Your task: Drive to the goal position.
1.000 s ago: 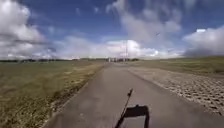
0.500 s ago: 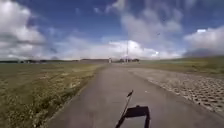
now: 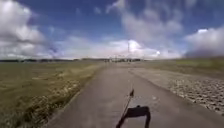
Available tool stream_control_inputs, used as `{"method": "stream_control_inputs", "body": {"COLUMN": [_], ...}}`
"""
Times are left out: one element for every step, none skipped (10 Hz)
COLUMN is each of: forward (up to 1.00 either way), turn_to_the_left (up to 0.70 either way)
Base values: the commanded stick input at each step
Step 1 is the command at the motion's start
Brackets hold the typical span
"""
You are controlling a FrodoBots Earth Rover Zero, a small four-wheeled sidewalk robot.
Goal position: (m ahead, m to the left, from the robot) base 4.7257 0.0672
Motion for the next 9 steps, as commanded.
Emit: {"method": "stream_control_inputs", "body": {"forward": [0.85,0.85,0.85,0.85,0.85,0.85,0.85,0.85,0.85], "turn_to_the_left": [0.0,0.0,0.0,0.0,0.0,0.0,0.0,0.0,0.0]}}
